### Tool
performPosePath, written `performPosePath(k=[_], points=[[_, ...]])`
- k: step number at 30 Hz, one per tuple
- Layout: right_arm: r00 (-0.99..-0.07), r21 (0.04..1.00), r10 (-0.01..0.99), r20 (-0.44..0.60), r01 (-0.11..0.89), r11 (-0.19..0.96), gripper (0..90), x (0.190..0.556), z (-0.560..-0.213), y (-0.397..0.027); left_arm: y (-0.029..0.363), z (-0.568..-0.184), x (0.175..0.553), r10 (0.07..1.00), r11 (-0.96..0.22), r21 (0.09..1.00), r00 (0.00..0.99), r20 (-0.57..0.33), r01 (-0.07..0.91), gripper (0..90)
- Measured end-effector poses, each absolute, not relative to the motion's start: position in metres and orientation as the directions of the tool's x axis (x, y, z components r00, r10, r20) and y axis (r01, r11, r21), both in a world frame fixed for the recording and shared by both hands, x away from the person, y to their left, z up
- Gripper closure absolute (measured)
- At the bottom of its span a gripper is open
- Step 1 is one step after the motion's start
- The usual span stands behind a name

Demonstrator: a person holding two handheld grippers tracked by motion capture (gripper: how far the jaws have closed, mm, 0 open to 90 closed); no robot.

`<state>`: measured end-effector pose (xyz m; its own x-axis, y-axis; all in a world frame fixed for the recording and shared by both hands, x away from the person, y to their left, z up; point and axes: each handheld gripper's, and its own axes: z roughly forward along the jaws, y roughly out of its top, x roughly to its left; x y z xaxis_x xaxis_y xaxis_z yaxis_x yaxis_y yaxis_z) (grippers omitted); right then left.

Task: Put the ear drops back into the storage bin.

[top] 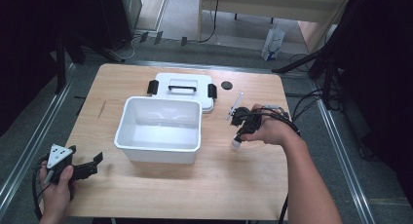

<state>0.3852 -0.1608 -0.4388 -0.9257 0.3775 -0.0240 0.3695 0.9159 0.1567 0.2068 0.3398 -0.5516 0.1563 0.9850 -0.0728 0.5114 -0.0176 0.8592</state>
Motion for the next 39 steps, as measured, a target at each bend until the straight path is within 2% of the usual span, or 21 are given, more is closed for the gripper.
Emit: performPosePath(k=[13,21,27,39], points=[[-0.941,0.199,0.335,-0.036,0.322,0.926,72.1,0.383,-0.401,-0.147,0.338,-0.552,0.207,0.988,-0.019,0.856,0.143,-0.065,0.517,3.0],[-0.951,0.239,0.307,-0.032,0.291,0.926,72.1,0.382,-0.366,-0.119,0.339,-0.552,0.207,0.987,-0.019,0.858,0.146,-0.065,0.513,3.0],[-0.957,0.250,0.290,-0.029,0.274,0.929,72.1,0.386,-0.354,-0.102,0.339,-0.552,0.207,0.986,-0.018,0.857,0.151,-0.071,0.515,3.0],[-0.969,0.217,0.237,-0.065,0.218,0.952,72.1,0.390,-0.326,-0.067,0.340,-0.552,0.207,0.985,-0.019,0.856,0.159,-0.074,0.516,3.1]])
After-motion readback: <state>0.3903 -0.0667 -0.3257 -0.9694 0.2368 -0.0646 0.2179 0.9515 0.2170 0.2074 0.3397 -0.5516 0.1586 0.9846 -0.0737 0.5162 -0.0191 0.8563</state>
